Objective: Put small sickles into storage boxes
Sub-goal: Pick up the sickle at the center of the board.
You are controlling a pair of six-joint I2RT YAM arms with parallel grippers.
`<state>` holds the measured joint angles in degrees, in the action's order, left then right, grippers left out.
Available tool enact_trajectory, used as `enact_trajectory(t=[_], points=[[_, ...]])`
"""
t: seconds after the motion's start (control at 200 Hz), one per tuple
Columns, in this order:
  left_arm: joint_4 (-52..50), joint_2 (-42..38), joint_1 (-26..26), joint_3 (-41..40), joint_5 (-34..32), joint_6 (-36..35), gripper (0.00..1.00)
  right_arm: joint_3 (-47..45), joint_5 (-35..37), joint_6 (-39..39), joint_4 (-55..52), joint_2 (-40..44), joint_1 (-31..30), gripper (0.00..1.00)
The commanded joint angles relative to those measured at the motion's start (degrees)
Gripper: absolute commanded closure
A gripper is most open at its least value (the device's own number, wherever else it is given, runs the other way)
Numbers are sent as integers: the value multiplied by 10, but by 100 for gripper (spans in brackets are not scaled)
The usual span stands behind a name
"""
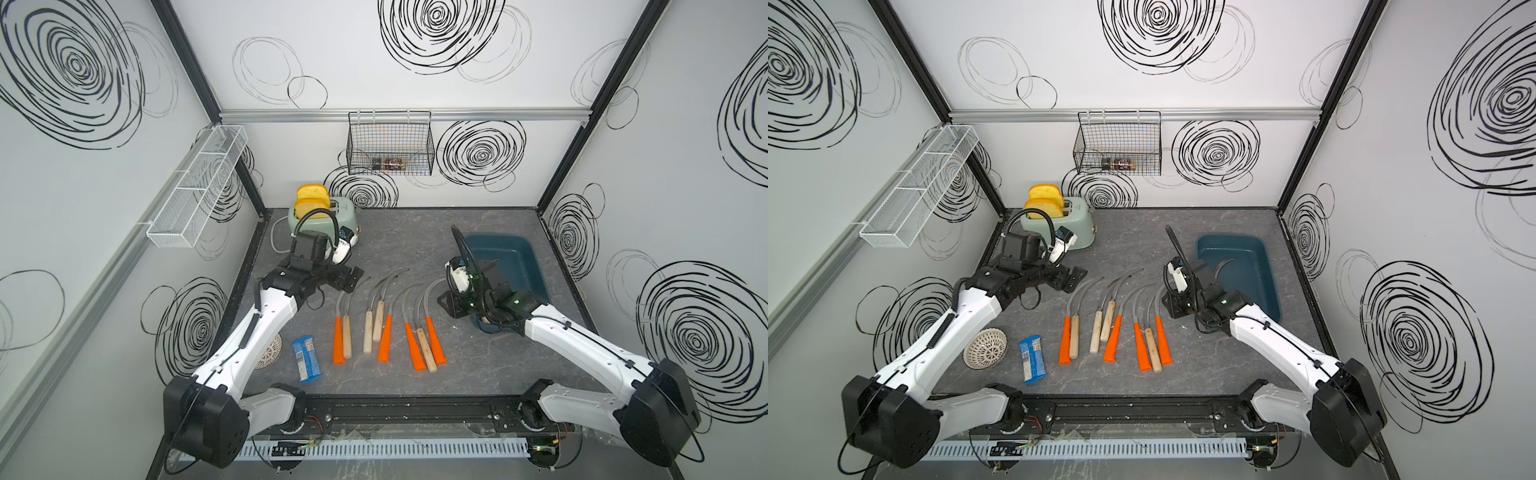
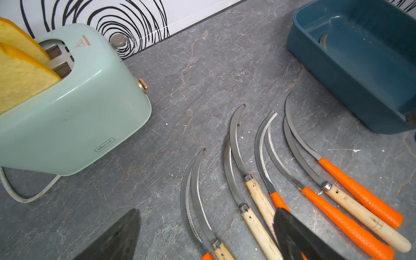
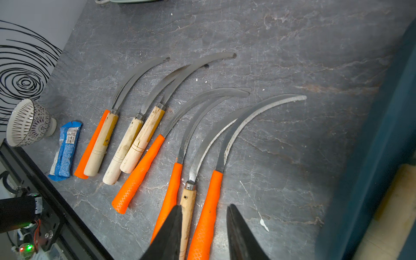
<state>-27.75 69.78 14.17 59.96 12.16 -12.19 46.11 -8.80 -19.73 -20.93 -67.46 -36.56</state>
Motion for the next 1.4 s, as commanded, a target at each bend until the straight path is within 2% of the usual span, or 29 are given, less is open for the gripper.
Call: enact_trajectory(t=[0.0, 0.12, 0.3, 0.46, 0.525, 0.655, 0.78, 1.156, 1.391], points=[[25, -10, -4, 5, 19, 2, 4, -23, -13, -20, -19, -2, -7, 62], [18, -16, -3, 6, 10, -6, 4, -45, -16, -24, 4, 2, -14, 63], [35, -28, -3, -18, 8, -4, 4, -25, 5, -8, -9, -5, -20, 63], [41, -20, -3, -12, -5, -7, 4, -59, 6, -3, 29, -18, -23, 63], [40, -18, -4, -6, -5, -8, 4, -52, -5, -5, 23, -34, -25, 64], [49, -17, -4, -14, 6, -5, 4, -37, 31, 0, -12, -62, -32, 65], [55, -7, -4, -20, 8, -5, 4, -40, 36, 2, -11, -72, -42, 66], [49, 2, -4, -11, 15, -12, 4, 0, 80, -22, -57, -144, -93, 62], [45, -7, -9, -18, 29, -26, 4, 11, 84, -59, -79, -147, -114, 58]])
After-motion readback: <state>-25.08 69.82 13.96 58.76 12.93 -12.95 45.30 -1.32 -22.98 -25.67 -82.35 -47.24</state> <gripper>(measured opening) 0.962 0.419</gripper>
